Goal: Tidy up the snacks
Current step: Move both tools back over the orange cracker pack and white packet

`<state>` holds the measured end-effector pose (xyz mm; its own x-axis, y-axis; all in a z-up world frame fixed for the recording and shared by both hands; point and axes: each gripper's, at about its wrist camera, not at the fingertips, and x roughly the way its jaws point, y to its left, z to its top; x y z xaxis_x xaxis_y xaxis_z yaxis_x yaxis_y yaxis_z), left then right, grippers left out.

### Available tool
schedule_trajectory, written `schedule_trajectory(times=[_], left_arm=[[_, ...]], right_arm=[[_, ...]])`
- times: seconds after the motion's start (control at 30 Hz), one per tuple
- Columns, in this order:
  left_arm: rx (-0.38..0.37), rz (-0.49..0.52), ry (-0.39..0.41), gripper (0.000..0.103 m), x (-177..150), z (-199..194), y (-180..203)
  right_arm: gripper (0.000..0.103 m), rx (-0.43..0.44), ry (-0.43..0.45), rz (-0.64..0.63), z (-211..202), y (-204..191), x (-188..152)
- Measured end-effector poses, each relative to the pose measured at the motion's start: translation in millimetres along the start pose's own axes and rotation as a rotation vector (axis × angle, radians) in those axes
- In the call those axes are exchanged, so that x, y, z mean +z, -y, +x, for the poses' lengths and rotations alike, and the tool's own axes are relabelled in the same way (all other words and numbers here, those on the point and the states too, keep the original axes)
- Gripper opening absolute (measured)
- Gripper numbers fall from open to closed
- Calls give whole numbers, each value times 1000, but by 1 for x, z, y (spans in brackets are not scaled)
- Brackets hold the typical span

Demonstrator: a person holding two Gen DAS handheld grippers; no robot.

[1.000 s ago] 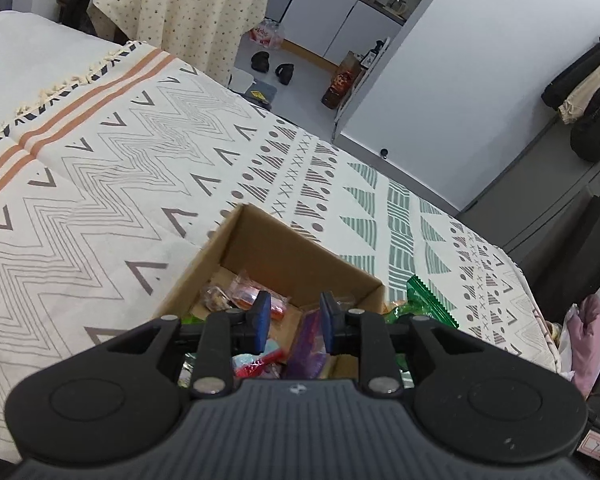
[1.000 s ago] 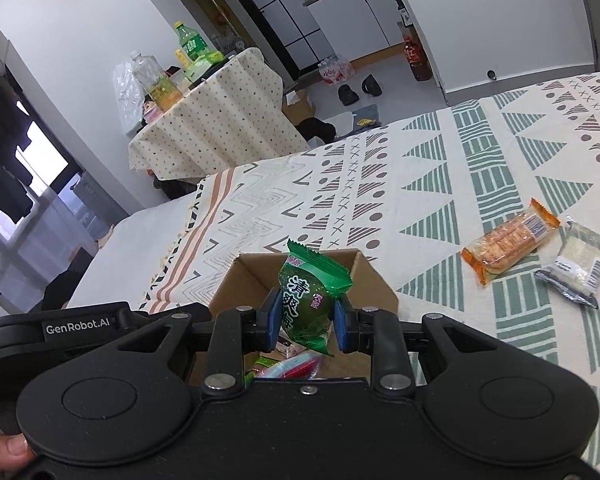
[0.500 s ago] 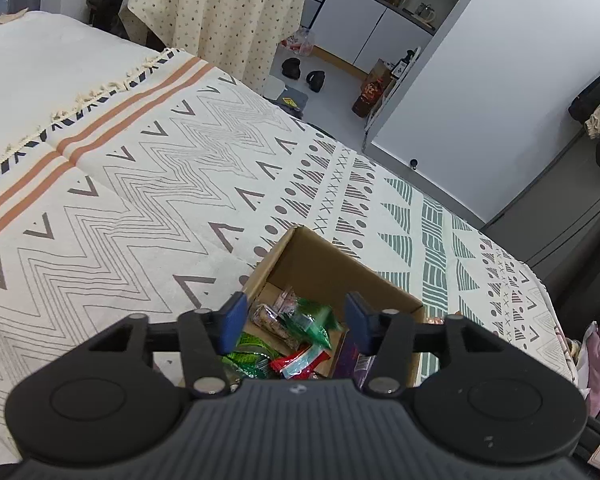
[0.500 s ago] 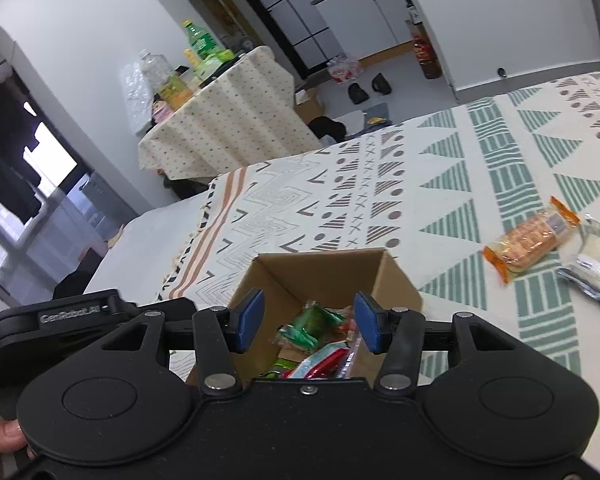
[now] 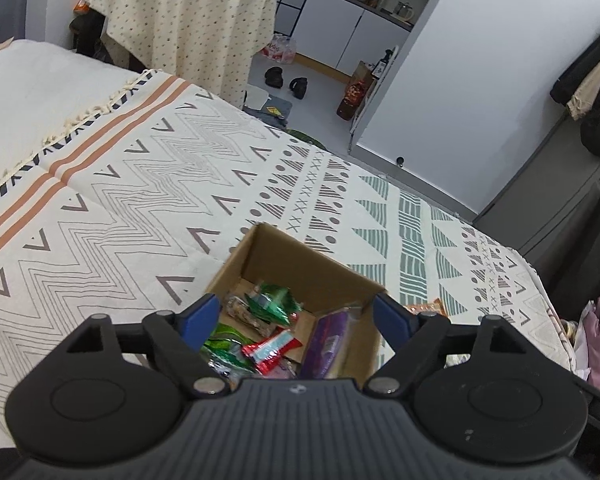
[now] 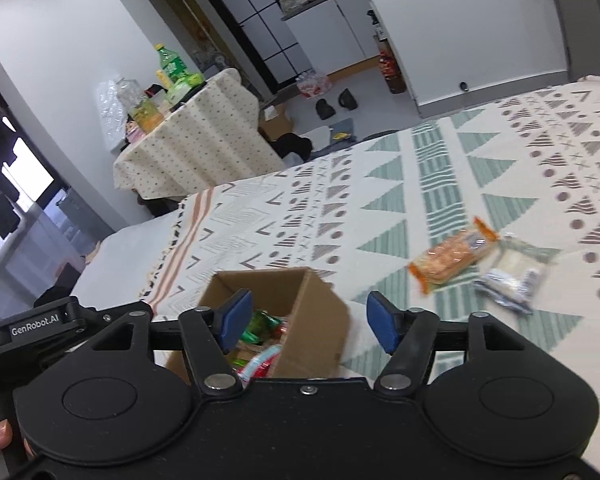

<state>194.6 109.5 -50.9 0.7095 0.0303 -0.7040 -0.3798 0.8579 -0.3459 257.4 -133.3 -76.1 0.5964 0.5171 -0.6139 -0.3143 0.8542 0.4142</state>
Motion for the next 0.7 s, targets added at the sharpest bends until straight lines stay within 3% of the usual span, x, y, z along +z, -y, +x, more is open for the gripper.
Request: schedule_trajectory(times=[0.7], left_arm=[[-50,167,-8,85,-35,12,94]], right_arm=[[77,-69,10,134,-41,81,-6]])
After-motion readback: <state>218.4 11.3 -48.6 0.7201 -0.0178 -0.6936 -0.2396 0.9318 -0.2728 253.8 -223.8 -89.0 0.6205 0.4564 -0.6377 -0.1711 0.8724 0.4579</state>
